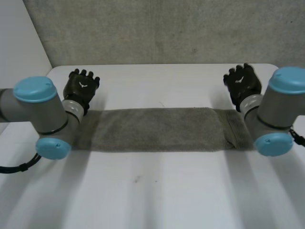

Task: Fold the laundry

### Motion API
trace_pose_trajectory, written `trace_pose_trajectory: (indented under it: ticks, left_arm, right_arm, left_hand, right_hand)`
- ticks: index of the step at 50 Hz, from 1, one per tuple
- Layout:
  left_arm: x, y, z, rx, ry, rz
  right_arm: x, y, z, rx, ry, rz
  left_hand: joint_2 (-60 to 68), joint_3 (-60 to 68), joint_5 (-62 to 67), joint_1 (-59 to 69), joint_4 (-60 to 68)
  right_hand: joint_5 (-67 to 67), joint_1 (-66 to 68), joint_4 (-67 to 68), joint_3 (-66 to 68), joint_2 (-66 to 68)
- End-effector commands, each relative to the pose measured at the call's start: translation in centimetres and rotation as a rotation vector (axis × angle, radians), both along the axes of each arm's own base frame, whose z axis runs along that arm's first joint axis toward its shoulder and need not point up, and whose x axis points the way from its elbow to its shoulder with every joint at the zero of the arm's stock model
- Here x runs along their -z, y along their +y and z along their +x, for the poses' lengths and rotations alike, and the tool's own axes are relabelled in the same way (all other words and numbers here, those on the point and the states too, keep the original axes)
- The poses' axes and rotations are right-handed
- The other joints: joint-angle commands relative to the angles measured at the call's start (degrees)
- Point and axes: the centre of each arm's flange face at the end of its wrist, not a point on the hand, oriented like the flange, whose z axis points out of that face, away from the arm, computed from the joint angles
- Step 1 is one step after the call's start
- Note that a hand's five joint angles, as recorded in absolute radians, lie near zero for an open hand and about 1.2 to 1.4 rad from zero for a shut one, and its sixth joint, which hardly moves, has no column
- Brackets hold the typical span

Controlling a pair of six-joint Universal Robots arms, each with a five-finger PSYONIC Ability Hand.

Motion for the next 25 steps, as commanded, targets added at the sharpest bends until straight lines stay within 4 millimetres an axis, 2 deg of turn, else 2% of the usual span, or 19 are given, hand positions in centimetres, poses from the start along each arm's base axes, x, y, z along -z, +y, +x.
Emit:
trace_pose_trajectory:
  ticks: [1, 3, 4, 6, 9, 12, 16, 20, 23, 25]
  left_arm:
    - [-3.5, 3.4, 1.3, -0.005, 0.087, -0.007]
    - [-4.4, 5.0, 1.9, -0.008, 0.158, 0.003]
    - [-4.4, 5.0, 1.9, -0.008, 0.158, 0.003]
    - [-4.5, 5.7, 2.1, -0.011, 0.199, 0.019]
    - [-4.2, 6.8, 2.4, -0.015, 0.281, 0.066]
    - [-3.6, 7.5, 2.5, -0.022, 0.345, 0.109]
    - [-2.9, 8.0, 2.6, -0.025, 0.377, 0.144]
    - [-2.8, 8.1, 2.6, -0.025, 0.378, 0.141]
    - [-2.7, 7.9, 2.8, -0.03, 0.38, 0.136]
    - [-2.7, 7.8, 2.9, -0.031, 0.382, 0.129]
  right_arm:
    - [-4.0, 3.5, -1.7, 0.013, -0.218, 0.093]
    - [-3.6, 4.4, -3.5, 0.037, -0.238, 0.214]
    - [-3.6, 4.4, -3.5, 0.037, -0.238, 0.215]
    - [-2.5, 5.4, -4.9, 0.067, -0.235, 0.354]
    - [-1.5, 6.2, -5.6, 0.086, -0.224, 0.453]
    - [-1.1, 6.4, -5.9, 0.096, -0.226, 0.471]
    - [0.8, 6.0, -6.9, 0.115, -0.238, 0.494]
    - [2.8, 5.5, -7.0, 0.1, -0.246, 0.496]
    - [3.3, 5.3, -7.1, 0.099, -0.245, 0.497]
    - [4.3, 5.2, -7.3, 0.107, -0.237, 0.519]
  left_hand:
    - [-0.01, -0.04, -2.01, -0.57, -0.16]
    - [-0.01, -0.04, -2.01, -0.57, -0.16]
    - [-0.01, -0.04, -2.01, -0.57, -0.16]
    - [-0.01, -0.04, -2.01, -0.57, -0.16]
    - [-0.01, -0.04, -2.01, -0.57, -0.16]
    - [-0.01, -0.04, -2.01, -0.57, -0.16]
    - [-0.01, -0.04, -2.01, -0.57, -0.16]
    - [-0.01, -0.04, -2.01, -0.57, -0.16]
    - [-0.01, -0.04, -2.01, -0.57, -0.16]
    - [-0.01, -0.04, -2.01, -0.57, -0.16]
  right_hand:
    - [-3.5, -2.28, -3.46, -2.14, -3.12]
    - [-3.5, -2.28, -3.46, -2.14, -3.12]
    - [-3.5, -2.28, -3.46, -2.14, -3.12]
    - [2.95, 4.17, 2.99, 4.3, 3.33]
    - [7.5, 8.72, 7.54, 8.86, 7.88]
    - [9.03, 10.25, 9.07, 10.39, 9.42]
    - [16.25, 17.47, 16.29, 17.61, 16.63]
    - [22.97, 24.19, 23.01, 24.33, 23.35]
    - [25.35, 26.57, 25.39, 26.71, 25.73]
    - [27.03, 28.25, 27.07, 28.39, 27.41]
